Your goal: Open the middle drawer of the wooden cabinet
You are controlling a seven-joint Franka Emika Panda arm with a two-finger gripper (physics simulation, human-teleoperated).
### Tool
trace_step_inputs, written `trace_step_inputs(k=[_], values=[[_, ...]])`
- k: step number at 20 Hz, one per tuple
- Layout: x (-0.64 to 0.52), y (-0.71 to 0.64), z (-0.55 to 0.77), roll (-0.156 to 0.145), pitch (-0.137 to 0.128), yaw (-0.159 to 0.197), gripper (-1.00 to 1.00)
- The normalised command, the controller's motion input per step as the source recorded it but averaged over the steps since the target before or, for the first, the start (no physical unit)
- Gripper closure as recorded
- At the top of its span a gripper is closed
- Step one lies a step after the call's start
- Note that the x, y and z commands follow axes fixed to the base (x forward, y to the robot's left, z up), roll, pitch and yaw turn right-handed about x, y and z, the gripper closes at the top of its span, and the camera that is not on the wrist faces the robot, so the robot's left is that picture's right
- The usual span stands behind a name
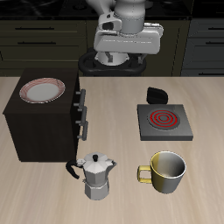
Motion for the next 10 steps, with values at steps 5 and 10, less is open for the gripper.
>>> trace_step_inputs(k=[5,10], values=[[0.25,0.14,0.04,-0.025,-0.013,0.023,-1.00],[0.24,0.20,0.00,-0.114,-0.021,0.058,-1.00]])
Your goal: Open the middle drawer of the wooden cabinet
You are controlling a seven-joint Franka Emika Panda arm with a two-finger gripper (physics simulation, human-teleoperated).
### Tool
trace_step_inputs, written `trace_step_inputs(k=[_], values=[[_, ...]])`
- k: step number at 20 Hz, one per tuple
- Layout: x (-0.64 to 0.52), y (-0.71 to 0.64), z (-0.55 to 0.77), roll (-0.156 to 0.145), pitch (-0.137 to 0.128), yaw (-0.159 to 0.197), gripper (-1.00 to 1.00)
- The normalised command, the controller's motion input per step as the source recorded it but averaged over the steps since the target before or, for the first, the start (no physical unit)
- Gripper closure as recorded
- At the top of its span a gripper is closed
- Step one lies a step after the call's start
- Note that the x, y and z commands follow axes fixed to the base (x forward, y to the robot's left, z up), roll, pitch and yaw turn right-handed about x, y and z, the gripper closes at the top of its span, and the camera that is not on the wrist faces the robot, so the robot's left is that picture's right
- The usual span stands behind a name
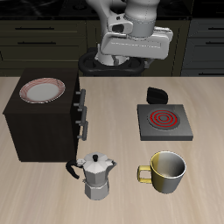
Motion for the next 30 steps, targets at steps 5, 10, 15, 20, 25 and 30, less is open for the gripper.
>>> trace_step_inputs(k=[5,10,15,20,25,30], values=[[0.16,0.29,-0.19,-0.159,-0.029,0.084,-1.00],[0.08,0.05,-0.19,-0.250,-0.015,0.043,-1.00],[0.05,0.22,-0.20,-0.110,0.019,0.018,-1.00],[0.03,-0.04,-0.04,-0.170,-0.024,0.022,-1.00],[0.03,0.07,-0.02,-0.113,0.018,-0.031,-1.00],[0.02,0.11,-0.05,-0.171,-0.033,-0.024,-1.00]])
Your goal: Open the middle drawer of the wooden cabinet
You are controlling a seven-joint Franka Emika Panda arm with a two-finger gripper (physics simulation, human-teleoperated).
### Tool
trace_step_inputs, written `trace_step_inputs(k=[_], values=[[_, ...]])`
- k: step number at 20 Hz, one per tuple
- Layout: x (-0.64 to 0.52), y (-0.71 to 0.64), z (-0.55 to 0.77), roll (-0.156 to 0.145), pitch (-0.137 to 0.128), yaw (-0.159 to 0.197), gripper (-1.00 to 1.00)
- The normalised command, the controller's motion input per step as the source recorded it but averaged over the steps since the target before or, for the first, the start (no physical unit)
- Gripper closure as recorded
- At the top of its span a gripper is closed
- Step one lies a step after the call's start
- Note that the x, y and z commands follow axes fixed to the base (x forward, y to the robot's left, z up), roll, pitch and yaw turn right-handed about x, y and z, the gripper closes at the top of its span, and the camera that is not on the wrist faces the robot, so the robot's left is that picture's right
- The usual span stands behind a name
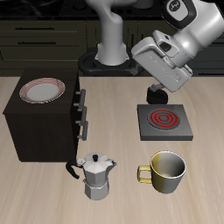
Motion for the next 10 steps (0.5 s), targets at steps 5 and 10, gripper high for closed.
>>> trace_step_inputs(k=[5,10], values=[[-0.01,0.03,-0.13,-0.062,0.012,0.023,-1.00],[0.12,0.09,-0.18,-0.015,0.001,0.026,-1.00]])
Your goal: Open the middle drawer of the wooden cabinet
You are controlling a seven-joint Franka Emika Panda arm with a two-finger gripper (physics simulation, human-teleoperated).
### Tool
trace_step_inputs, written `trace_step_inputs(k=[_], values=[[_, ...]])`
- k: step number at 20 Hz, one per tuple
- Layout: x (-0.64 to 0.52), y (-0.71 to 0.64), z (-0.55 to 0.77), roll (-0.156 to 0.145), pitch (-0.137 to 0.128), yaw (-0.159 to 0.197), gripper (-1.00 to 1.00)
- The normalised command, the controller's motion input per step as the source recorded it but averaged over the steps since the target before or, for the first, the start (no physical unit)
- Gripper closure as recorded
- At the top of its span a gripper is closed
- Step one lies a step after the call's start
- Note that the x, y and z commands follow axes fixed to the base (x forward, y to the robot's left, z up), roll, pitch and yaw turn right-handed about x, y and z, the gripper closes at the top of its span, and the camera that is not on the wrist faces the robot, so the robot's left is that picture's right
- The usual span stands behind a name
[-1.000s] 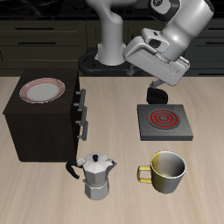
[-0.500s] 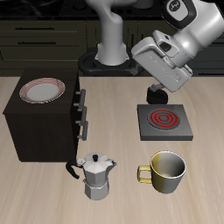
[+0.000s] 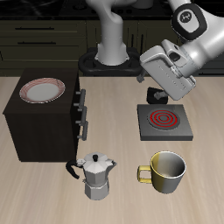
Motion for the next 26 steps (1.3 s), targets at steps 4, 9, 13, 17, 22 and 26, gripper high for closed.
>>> trace_step_inputs(k=[4,9,13,17,22,26], values=[[0.03,-0.02,-0.19,-0.035,-0.012,0.018,-1.00],[0.10,-0.20,-0.17,-0.028,0.023,0.007,-1.00],[0.05,-0.11,-0.18,-0.026,0.008,0.009,-1.00],[0.05,-0.16,-0.29,-0.027,0.059,0.009,-1.00],[0.01,-0.24,-0.18,-0.044,0.042,-0.008,-1.00],[-0.08,-0.24,-0.14,-0.053,0.032,-0.021,-1.00]])
